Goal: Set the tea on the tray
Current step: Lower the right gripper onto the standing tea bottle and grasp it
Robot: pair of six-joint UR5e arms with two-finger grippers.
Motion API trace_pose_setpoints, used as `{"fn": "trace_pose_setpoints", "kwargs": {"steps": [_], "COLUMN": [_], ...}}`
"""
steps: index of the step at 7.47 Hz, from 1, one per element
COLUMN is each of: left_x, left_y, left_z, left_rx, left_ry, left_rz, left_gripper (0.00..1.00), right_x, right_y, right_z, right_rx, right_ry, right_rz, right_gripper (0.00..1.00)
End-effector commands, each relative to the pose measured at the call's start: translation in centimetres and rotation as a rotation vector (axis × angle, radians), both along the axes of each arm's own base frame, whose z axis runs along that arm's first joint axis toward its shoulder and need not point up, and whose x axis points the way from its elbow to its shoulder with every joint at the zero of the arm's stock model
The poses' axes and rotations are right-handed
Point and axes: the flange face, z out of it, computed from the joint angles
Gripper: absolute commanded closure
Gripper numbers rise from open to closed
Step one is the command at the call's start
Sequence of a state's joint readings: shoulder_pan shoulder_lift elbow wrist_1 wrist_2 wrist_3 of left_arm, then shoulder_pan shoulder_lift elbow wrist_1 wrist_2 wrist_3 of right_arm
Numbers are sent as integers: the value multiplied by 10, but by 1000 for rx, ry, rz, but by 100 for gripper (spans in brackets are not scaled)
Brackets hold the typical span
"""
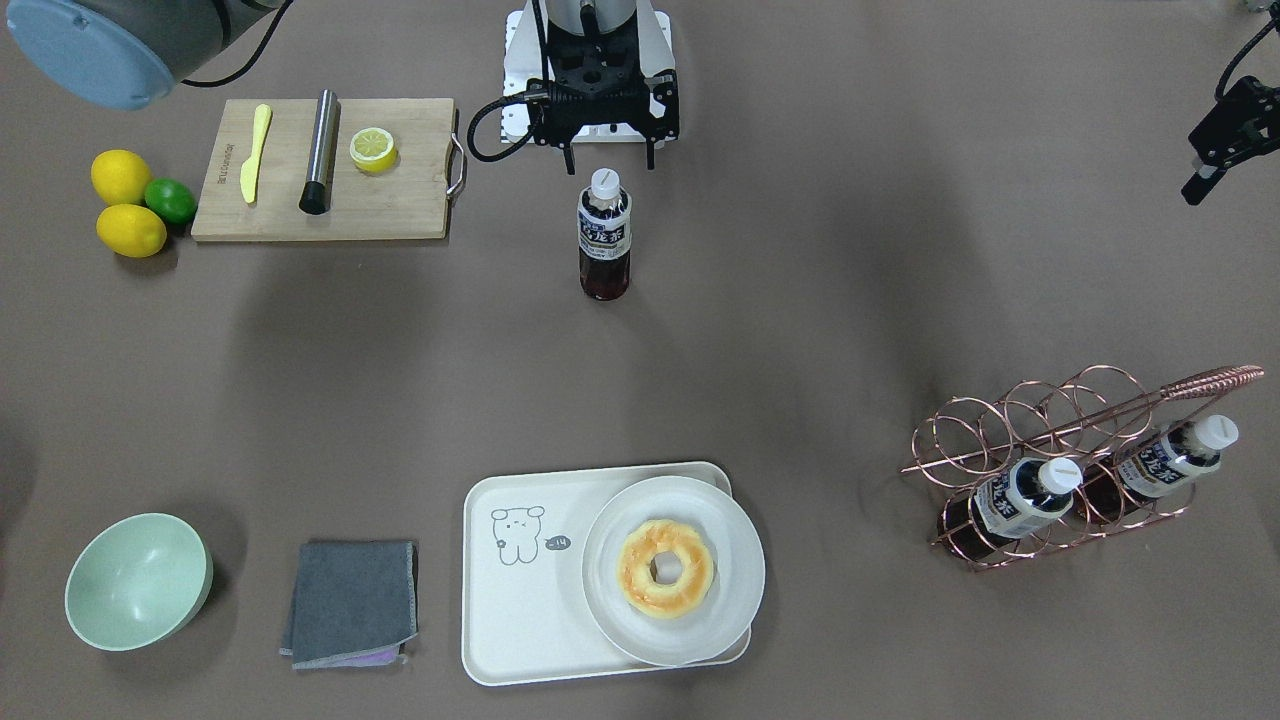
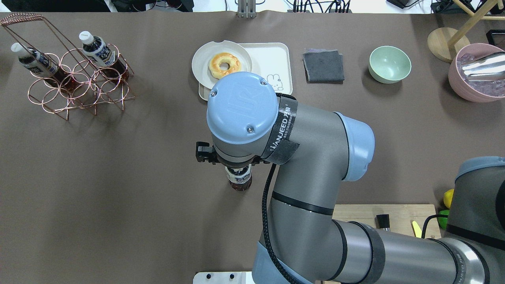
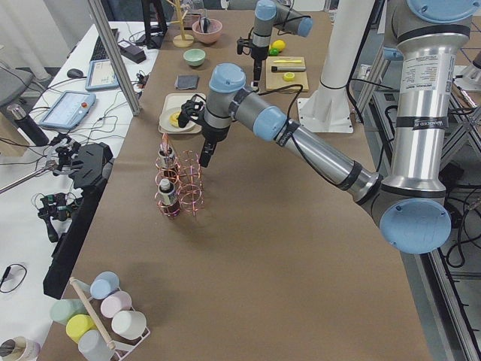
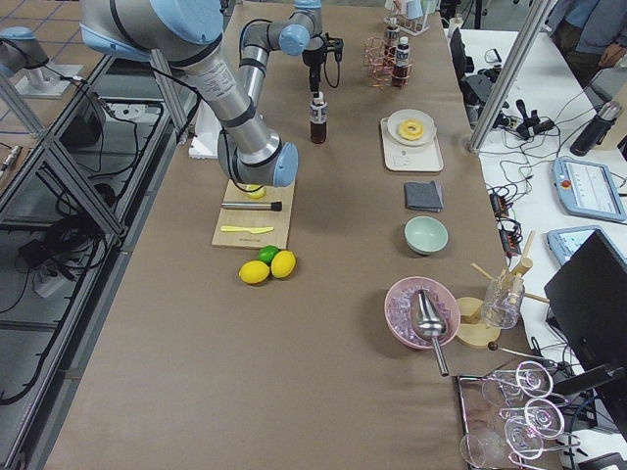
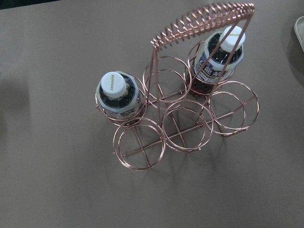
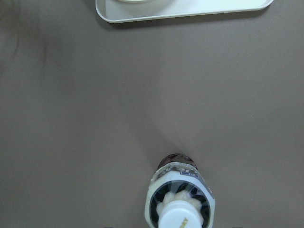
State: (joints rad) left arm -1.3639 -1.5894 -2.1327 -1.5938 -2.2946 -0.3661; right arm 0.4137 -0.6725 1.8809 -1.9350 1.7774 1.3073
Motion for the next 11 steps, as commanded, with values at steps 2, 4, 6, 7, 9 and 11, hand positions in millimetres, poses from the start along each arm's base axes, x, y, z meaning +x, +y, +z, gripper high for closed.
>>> {"fn": "trace_pose_setpoints", "kwargs": {"steps": [2,4,6,7,9,11], "left_x": [0,0,0,0,-4,-47], "left_y": [1,0,-3,-2,4,58], "left_z": [-2,-2,3,2,3,57], "left_rx": [-2,-4,6,6,0,-62], "left_ry": [9,9,9,10,12,5], "left_rz": [-3,-2,-4,-4,-11,-65], "left_gripper": [4,4,4,4,4,4], "right_x": [-6,-7,-6,4,47,91], "right_y": [-9,-8,-8,-16,-67,-157], "right_z": [23,18,15,0,-5,9], "right_rx": [51,45,57,66,81,106], "right_ry": [54,41,37,15,-2,50], "right_rz": [-44,-40,-51,-37,-35,-24], "right_gripper": [35,50,100,100,100,100]}}
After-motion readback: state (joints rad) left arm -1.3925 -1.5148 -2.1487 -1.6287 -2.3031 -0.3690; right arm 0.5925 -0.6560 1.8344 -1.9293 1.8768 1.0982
